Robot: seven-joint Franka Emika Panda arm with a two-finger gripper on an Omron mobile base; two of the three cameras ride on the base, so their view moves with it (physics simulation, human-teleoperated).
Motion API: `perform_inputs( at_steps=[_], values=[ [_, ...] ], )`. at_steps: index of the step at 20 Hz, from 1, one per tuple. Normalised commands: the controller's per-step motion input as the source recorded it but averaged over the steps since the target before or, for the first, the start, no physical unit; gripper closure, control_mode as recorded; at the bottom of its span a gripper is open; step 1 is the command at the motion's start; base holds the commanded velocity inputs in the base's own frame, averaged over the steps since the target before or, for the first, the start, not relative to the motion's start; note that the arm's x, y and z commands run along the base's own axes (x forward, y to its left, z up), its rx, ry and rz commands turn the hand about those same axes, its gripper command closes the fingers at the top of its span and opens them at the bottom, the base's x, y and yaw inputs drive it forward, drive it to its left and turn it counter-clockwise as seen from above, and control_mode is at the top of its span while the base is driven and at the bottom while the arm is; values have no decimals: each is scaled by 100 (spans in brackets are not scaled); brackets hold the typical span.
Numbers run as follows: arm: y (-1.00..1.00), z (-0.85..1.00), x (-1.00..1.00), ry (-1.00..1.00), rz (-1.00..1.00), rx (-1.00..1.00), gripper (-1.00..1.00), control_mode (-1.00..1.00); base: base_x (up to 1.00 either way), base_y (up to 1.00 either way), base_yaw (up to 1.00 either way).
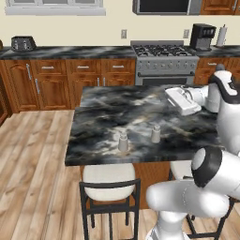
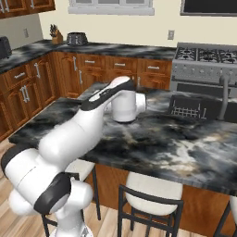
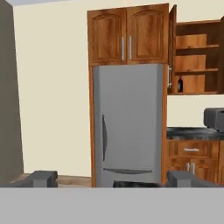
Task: The dining table condiment station is running low on shaker. Refill the condiment station by opening the cabinet and taking the shaker from the cabinet and placing it on the dining table.
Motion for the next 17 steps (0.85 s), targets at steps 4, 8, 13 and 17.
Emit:
perform_inputs(
  at_steps=[4,8,13,17],
  values=[
    [66,51,-35,0,-10,-12,-100,-100,0,0,0],
    [83,0,3,0,-18,-12,-100,-100,0,0,0],
    [58,0,20,5,-14,-4,-100,-100,0,0,0],
    [29,0,2,5,-7,0,-100,-100,0,0,0]
  ],
)
